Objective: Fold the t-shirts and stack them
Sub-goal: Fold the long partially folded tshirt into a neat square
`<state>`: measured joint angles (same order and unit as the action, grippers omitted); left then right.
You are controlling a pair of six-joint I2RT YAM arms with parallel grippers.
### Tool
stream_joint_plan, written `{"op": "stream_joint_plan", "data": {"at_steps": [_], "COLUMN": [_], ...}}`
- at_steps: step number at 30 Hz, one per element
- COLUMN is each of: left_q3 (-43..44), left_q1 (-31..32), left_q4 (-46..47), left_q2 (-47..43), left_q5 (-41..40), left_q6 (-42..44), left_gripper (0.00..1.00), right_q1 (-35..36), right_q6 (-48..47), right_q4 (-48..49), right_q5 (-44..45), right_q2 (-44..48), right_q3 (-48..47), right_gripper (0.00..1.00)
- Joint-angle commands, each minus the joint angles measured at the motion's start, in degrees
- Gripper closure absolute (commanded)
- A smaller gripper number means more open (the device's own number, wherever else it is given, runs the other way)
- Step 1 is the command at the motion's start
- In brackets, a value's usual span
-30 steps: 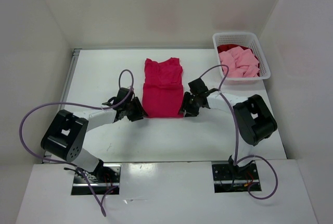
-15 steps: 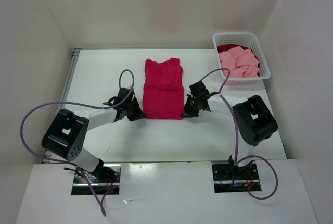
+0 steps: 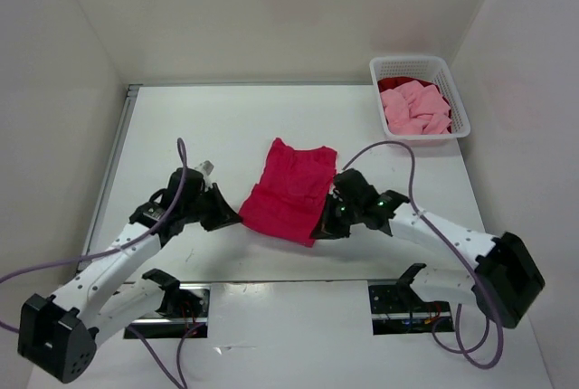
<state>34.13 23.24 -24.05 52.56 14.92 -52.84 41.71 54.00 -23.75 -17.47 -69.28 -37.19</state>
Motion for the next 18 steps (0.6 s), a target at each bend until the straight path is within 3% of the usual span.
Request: {"op": "stream_joint_plan", "data": {"at_steps": [1,7,12,18], "left_q3": [5.8,24.6,39.2,55.9], "left_q1": [0.0,-1.0,-1.5,-2.1], "left_q4": [-6.9,-0.1,5.2,6.4], "left_q2": [1.1,21.4,42.6,58.1], "left_q5": [-0.1,-5.6,-8.1,-10.1], "left_q6": [-0.7,7.1,11.3,11.9], "left_gripper": [1.0,1.0,1.0,1.0], "right_q1": [-6.7,-21.1,-26.8,-31.2], "right_q6": [-0.1,-12.3,-17.9,-20.1], "right_q4": [-7.4,-6.2,-3.9,-2.8], "right_q5": [-0.7,-0.5,0.3,5.1], "right_q2": [4.6,-7.9,-21.6,-32.0], "right_q3": [-5.8,-19.9,-31.8,-37.3], "right_gripper": [1.0,1.0,1.0,1.0]}}
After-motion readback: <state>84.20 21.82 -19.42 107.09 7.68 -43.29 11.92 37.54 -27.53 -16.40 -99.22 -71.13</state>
